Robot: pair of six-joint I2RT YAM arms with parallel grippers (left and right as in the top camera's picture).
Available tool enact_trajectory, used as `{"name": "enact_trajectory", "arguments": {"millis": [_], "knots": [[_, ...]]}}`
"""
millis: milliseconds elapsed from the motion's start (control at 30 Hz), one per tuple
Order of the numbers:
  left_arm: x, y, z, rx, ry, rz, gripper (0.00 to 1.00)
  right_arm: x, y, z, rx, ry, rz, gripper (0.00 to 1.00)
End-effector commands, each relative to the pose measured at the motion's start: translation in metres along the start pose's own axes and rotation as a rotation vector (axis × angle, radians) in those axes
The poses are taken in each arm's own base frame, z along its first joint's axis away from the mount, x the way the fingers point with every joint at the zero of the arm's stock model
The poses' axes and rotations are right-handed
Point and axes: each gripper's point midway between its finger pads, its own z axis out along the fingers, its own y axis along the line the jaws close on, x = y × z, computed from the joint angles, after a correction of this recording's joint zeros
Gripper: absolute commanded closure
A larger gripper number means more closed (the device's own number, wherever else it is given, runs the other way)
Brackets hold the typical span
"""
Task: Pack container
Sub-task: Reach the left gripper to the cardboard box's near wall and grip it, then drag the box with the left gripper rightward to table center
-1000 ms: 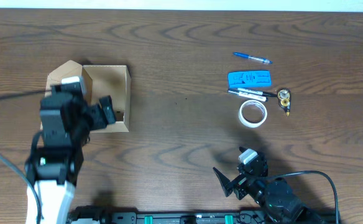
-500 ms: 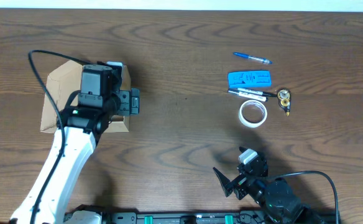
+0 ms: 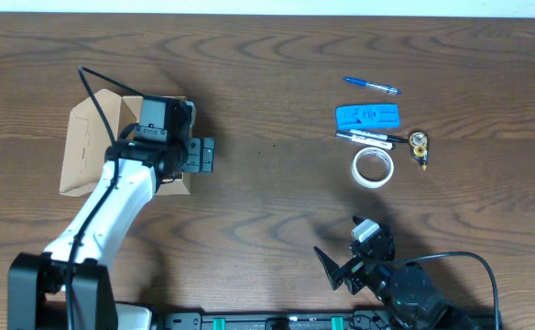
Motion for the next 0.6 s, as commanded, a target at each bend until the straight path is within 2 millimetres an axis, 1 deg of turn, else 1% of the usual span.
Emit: {"name": "enact_trajectory", "arguments": {"millis": [0,67,133,200,233,300,367,400,567], "knots": [[-0.001,-0.002,0.008,0.012,0.016,-0.002,0.05,0.000,0.001,0.000,-0.007,-0.003,0.008,0.01],[0.003,-0.001,0.014,0.010,0.036,-0.003,0.04,0.000,0.001,0.000,-0.007,-0.003,0.008,0.01],[0.006,0.001,0.019,0.003,0.053,-0.005,0.00,0.000,0.001,0.000,-0.007,-0.003,0.008,0.00],[0.008,0.004,0.023,-0.012,0.063,-0.006,0.21,0.000,0.001,0.000,-0.007,-0.003,0.008,0.01],[0.008,0.004,0.023,-0.015,0.063,-0.006,0.40,0.000,0.001,0.000,-0.007,-0.003,0.008,0.01],[0.005,0.004,0.021,-0.014,0.052,-0.005,0.61,0.000,0.001,0.000,-0.007,-0.003,0.008,0.01],[-0.003,0.003,0.016,-0.011,0.030,-0.003,0.90,0.000,0.001,0.000,-0.007,-0.003,0.008,0.01],[-0.009,0.002,0.013,-0.010,0.014,-0.002,0.94,0.000,0.001,0.000,-0.007,-0.003,0.008,0.01],[-0.035,-0.004,-0.005,-0.002,-0.035,0.022,0.95,0.000,0.001,0.000,-0.007,-0.003,0.008,0.01]]}}
